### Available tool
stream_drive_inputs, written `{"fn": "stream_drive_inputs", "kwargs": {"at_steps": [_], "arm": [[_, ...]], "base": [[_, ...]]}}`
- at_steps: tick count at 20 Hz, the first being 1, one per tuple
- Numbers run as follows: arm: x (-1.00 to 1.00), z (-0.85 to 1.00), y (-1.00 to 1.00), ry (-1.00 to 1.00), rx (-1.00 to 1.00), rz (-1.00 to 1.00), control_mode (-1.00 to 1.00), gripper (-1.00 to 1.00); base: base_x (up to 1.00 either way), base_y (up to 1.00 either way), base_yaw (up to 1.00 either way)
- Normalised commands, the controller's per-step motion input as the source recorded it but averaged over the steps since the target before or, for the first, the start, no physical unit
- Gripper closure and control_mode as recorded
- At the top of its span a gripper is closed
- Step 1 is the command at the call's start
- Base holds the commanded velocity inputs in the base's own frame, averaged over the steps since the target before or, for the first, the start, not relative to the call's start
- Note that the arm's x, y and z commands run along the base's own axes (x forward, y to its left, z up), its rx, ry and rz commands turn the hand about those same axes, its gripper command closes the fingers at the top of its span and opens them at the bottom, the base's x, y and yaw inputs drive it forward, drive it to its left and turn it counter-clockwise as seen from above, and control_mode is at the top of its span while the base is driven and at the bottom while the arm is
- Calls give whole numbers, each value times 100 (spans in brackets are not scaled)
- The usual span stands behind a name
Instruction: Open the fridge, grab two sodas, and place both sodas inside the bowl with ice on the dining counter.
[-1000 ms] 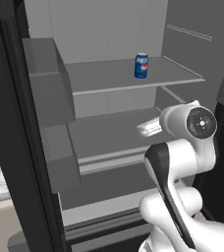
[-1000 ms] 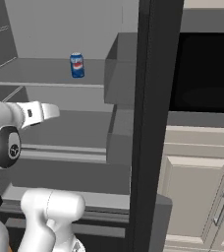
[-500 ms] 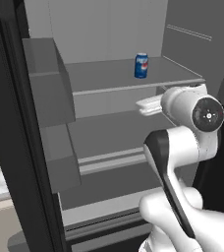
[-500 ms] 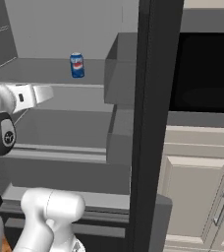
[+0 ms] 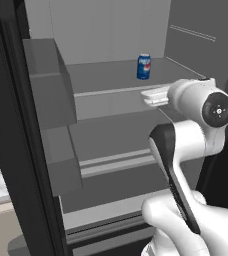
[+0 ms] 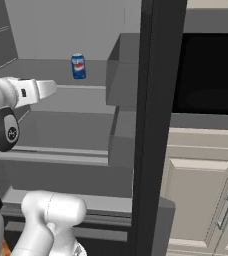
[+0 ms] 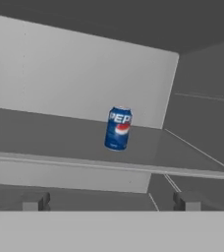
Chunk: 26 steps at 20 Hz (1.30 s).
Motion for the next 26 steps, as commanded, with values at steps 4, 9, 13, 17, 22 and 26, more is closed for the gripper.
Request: {"fn": "stream_drive_inputs", "kwargs": {"at_steps": [4,9,13,17,22,26], "arm": [[15,0,0,-15,1,0,-100,-100],[69,7,8,-8,6,-3,-100,-100],[53,20,0,-3,12,-8,-100,-100],[17,6,0,3,6,-3,-100,-100],[39,0,-5,8,3,0,-100,-100],[51,5,-14,6,3,0,-100,-100]], "base": [[0,0,0],[0,0,0],[0,0,0],[0,0,0],[0,0,0],[0,0,0]]}}
